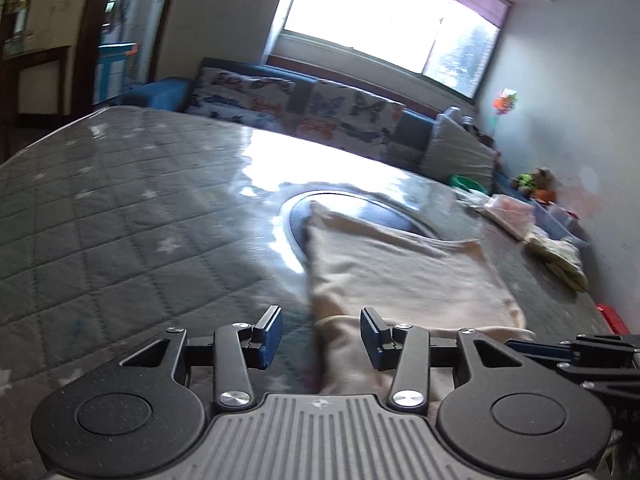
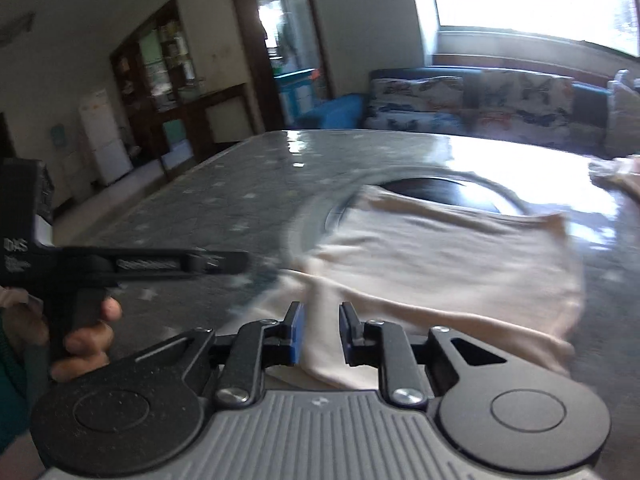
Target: Fold clothes
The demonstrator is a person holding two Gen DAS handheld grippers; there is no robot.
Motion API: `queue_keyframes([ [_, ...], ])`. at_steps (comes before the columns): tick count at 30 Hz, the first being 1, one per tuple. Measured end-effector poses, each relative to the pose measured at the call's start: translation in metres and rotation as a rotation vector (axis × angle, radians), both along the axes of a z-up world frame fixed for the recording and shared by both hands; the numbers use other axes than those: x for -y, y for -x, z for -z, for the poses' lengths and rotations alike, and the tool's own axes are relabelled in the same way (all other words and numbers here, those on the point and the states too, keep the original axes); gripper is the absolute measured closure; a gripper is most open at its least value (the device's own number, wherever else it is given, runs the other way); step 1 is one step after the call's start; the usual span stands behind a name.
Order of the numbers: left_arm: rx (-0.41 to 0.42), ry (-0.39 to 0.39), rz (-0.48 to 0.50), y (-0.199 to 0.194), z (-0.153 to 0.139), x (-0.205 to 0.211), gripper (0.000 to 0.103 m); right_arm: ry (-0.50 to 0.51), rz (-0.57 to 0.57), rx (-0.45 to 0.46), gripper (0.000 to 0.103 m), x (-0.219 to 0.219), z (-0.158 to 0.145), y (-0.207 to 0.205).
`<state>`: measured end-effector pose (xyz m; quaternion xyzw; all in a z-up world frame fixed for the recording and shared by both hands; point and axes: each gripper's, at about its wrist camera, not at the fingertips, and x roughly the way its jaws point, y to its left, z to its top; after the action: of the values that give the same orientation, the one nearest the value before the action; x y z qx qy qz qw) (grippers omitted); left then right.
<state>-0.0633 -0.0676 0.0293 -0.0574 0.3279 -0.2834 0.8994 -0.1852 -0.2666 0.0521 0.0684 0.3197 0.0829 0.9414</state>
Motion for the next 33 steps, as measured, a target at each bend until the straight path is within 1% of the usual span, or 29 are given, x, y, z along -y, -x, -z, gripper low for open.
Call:
queue_keyframes([
  [4, 0.019, -0.005, 0.088, 0.011, -0.001, 0.023, 0.057, 0.054, 0.111, -0.054, 0.084, 0.041, 0.004, 0.020],
  [8, 0.004, -0.034, 0.143, 0.017, 0.006, 0.041, 0.057, 0.059, 0.191, -0.125, 0.084, 0.070, 0.024, 0.030],
  [11, -0.001, -0.065, 0.165, 0.022, 0.012, 0.042, 0.057, 0.043, 0.210, -0.160, 0.084, 0.083, 0.035, 0.039],
  [12, -0.003, -0.076, 0.170, 0.024, 0.014, 0.042, 0.057, 0.035, 0.211, -0.159, 0.084, 0.089, 0.037, 0.042],
  [16, -0.004, -0.115, 0.184, 0.029, 0.021, 0.038, 0.057, 0.028, 0.225, -0.107, 0.084, 0.100, 0.028, 0.041],
  [20, -0.002, -0.117, 0.190, 0.032, 0.023, 0.031, 0.057, 0.032, 0.239, -0.055, 0.084, 0.105, 0.020, 0.023],
  [24, 0.009, -0.109, 0.209, 0.033, 0.020, 0.033, 0.059, 0.029, 0.254, -0.053, 0.084, 0.111, 0.027, 0.006],
  [25, 0.013, -0.108, 0.214, 0.032, 0.019, 0.034, 0.060, 0.037, 0.268, -0.057, 0.084, 0.113, 0.032, 0.001],
  [27, 0.015, -0.106, 0.221, 0.031, 0.019, 0.036, 0.067, 0.042, 0.282, -0.067, 0.084, 0.115, 0.037, 0.000],
  [28, 0.012, -0.106, 0.223, 0.029, 0.020, 0.037, 0.070, 0.027, 0.294, -0.075, 0.084, 0.117, 0.041, 0.000],
  [30, 0.008, -0.107, 0.225, 0.028, 0.022, 0.038, 0.081, 0.017, 0.309, -0.086, 0.082, 0.120, 0.046, 0.002],
  [31, 0.007, -0.110, 0.222, 0.027, 0.024, 0.039, 0.085, 0.021, 0.313, -0.089, 0.080, 0.121, 0.047, 0.003],
  [33, 0.008, -0.116, 0.211, 0.027, 0.025, 0.038, 0.095, 0.019, 0.320, -0.095, 0.080, 0.123, 0.050, 0.004],
])
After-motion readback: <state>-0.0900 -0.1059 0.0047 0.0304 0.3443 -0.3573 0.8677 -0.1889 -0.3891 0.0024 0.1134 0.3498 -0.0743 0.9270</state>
